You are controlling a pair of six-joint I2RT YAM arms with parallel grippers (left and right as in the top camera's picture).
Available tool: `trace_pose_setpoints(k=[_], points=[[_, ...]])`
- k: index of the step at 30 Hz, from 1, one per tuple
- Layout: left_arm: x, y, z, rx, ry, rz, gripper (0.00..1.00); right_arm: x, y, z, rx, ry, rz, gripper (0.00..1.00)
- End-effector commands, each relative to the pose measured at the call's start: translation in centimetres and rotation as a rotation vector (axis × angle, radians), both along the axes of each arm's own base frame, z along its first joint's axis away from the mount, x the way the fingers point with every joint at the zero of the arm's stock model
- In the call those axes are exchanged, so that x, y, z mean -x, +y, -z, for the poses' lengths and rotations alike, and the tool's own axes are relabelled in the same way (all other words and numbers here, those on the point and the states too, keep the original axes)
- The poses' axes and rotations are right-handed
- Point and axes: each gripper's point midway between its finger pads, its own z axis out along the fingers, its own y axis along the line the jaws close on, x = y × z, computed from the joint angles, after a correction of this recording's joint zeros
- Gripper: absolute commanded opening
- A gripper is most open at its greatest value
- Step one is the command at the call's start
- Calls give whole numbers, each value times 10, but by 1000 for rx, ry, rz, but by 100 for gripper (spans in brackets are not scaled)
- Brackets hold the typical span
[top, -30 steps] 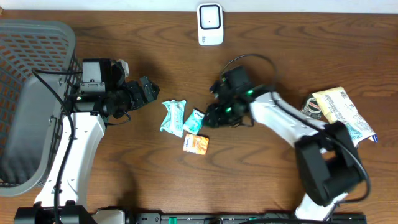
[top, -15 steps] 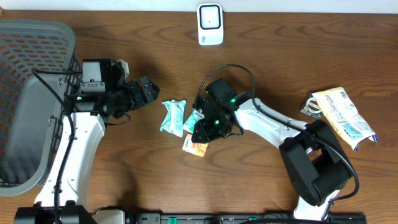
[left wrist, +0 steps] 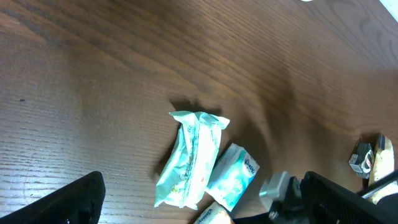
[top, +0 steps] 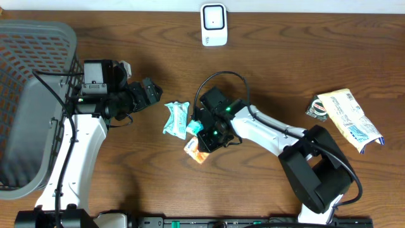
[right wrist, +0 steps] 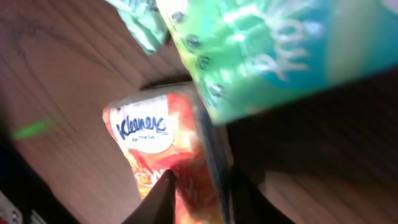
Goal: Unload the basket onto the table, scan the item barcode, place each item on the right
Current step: 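Grasp the small orange Kleenex pack with the right gripper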
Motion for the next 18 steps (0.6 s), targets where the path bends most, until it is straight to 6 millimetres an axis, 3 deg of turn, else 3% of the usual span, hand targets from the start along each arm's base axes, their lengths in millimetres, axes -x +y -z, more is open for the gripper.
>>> trace_pose_setpoints(k=[1, 4, 6, 10, 11, 15, 18], points=[[0, 2, 2, -11, 0, 3, 99, 5, 3, 9, 25, -7, -30, 9], [0, 2, 2, -12, -1, 4, 99, 6, 4, 9, 23, -8, -37, 1], [0, 2, 2, -12, 0, 3, 99, 8, 8, 5, -10, 0, -59, 1], [0, 2, 2, -12, -1, 4, 99, 0, 14, -31, -158, -5, -68, 1], [0, 2, 2, -12, 0, 4, 99, -10, 7, -51, -201, -22, -34, 1], [0, 2, 2, -12, -1, 4, 99, -31, -26, -100, -299, -45, 69, 1], [0, 2, 2, -12, 0, 3, 99, -47, -57, -119, -317, -64, 165, 1]])
